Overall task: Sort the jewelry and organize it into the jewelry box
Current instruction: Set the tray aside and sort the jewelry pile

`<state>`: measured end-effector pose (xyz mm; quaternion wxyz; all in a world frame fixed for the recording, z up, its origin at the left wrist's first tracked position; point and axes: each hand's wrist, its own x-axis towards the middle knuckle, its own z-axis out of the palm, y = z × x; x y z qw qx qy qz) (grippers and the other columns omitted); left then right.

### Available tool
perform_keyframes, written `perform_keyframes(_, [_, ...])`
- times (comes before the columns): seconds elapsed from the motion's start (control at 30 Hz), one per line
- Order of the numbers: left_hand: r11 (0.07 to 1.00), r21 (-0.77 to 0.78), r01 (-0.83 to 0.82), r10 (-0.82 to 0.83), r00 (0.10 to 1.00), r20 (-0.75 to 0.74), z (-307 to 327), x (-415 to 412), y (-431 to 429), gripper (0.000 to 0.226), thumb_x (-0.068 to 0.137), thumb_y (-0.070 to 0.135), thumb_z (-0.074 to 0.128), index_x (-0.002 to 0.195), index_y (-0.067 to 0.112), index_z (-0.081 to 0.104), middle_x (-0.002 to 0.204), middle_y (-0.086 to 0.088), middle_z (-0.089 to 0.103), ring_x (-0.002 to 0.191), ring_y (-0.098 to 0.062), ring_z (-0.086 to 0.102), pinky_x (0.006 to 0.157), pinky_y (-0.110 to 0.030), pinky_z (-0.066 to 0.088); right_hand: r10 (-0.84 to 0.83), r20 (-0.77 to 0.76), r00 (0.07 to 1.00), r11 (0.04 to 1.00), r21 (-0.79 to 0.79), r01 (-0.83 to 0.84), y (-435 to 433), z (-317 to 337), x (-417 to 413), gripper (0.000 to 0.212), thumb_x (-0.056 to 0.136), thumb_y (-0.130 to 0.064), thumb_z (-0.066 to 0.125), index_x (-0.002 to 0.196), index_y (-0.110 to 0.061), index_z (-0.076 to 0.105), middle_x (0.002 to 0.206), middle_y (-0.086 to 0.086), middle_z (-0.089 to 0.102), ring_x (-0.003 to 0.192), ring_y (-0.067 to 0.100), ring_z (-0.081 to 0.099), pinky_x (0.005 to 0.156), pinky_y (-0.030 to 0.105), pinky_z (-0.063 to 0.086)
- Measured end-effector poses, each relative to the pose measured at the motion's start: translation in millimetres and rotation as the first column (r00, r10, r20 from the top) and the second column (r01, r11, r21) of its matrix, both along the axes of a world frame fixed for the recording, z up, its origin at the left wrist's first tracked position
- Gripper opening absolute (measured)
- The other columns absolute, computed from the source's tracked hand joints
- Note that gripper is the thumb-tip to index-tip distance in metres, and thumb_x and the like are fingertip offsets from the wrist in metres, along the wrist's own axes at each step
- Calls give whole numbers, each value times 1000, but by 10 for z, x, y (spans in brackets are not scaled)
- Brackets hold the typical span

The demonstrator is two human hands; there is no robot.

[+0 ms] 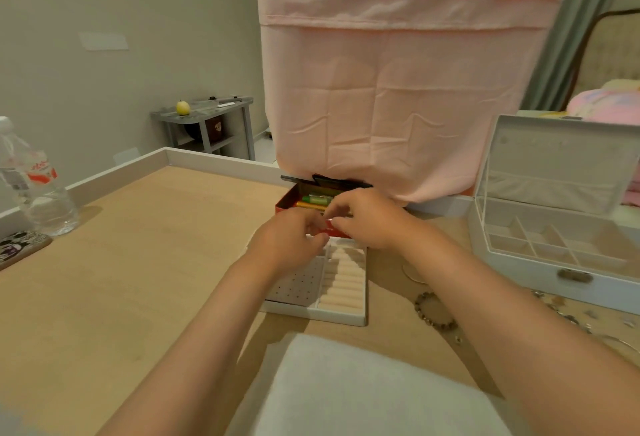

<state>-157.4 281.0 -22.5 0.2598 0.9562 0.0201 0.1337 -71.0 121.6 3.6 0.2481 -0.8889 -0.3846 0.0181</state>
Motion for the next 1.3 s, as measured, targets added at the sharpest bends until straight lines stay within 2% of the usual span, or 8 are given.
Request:
perform_keyframes(0.1, [987, -76, 143, -142, 990, 10, 75, 19, -540, 16, 94, 35, 62, 109, 32, 68, 102, 18, 68, 94, 1, 61, 81, -26, 52, -73, -60, 995, 997, 27, 75, -572, 116, -126, 13, 92, -25, 66, 98, -30, 77, 89, -12, 71, 84, 8, 66, 79, 33, 56])
perform_keyframes(0.37, [947, -79, 312, -321, 937, -136, -53, 109, -1867, 14, 95, 34, 62, 106, 32, 70, 104, 15, 67, 93, -7, 61, 85, -31, 53, -310, -131, 942, 941, -182, 285, -2206, -8, -304, 15, 90, -18, 73, 101, -27, 78, 94, -10, 70, 63, -11, 60, 59, 11, 41])
perform_keyframes(0.43, [939, -41, 341, -343, 928, -146, -129, 148, -2088, 13, 94, 34, 63, 104, 33, 71, 105, 14, 65, 95, -9, 60, 84, -32, 51, -361, -148, 921, 920, -216, 326, -2480, -73, -341, 17, 87, -14, 75, 97, -29, 78, 93, -11, 71, 60, -12, 60, 63, 14, 44])
perform_keyframes(0.63, [899, -13, 439, -437, 891, -126, -268, 245, -2596, 11, 89, 36, 67, 97, 34, 75, 103, 11, 59, 98, -11, 56, 89, -34, 50, -427, -171, 888, 890, -253, 380, -2999, -195, -408, 20, 83, -12, 79, 94, -29, 79, 98, -14, 73, 89, 0, 65, 78, 18, 50])
perform_keyframes(0.9, [855, 57, 516, -513, 857, -56, -393, 309, -2969, 13, 91, 35, 66, 102, 34, 73, 104, 9, 61, 106, -11, 50, 93, -33, 46, -541, -145, 828, 808, -364, 464, -3245, -254, -430, 14, 82, -19, 80, 92, -29, 77, 88, -15, 70, 85, 4, 64, 87, 30, 56])
perform_keyframes(1.07, [870, 66, 489, -488, 872, -30, -485, 323, -2975, 18, 94, 40, 61, 106, 33, 72, 102, 11, 61, 104, -9, 50, 89, -28, 43, -536, -157, 829, 812, -365, 456, -3264, -290, -381, 7, 84, -17, 76, 83, -24, 78, 83, -10, 74, 79, 6, 67, 80, 31, 58])
perform_keyframes(1.17, [878, -77, 473, -475, 880, -4, -448, 287, -2923, 22, 94, 47, 59, 108, 34, 71, 102, 18, 64, 102, -3, 52, 89, -26, 44, -493, -207, 845, 857, -283, 431, -3289, -166, -400, 8, 90, -14, 71, 88, -21, 75, 80, -10, 71, 61, -2, 60, 60, 18, 45])
perform_keyframes(1.3, [819, -392, 419, -470, 882, -40, -243, 252, -2794, 6, 92, 35, 68, 96, 33, 70, 80, 15, 71, 73, -2, 65, 71, -28, 54, -469, -172, 866, 883, -88, 460, -3122, -14, -385, 11, 91, -16, 71, 83, -24, 73, 71, -10, 68, 58, 1, 60, 61, 22, 47])
